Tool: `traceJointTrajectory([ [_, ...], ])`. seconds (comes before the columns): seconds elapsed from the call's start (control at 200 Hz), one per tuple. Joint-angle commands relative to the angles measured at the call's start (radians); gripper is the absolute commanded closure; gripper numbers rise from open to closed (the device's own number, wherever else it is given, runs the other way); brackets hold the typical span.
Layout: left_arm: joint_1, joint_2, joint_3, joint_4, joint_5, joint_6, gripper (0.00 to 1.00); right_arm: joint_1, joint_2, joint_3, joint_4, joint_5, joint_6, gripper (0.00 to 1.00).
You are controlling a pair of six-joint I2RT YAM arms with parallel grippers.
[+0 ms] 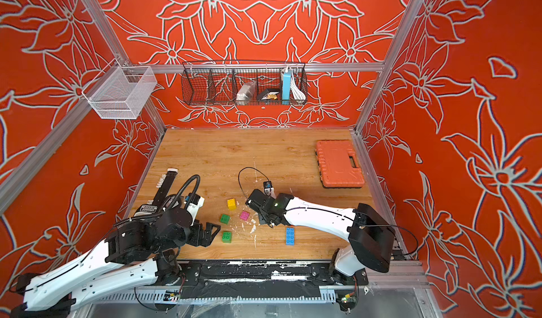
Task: Assemble the letter r with lego
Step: Assemble the lego brick with the lego brick.
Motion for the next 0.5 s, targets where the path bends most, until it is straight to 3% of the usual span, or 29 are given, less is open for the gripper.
traceJointTrajectory([
  [0.0,-0.008,0.004,0.001,-0.014,-0.021,-0.013,0.01,0.025,0.080,-0.071,-0.121,-0.124,0.036,1.00],
  [0.495,-0.007,0.023,0.005,-0.014,-0.021,-0.003,0.01,0.025,-0.062,-0.065,-0.107,-0.038,-0.010,1.00],
])
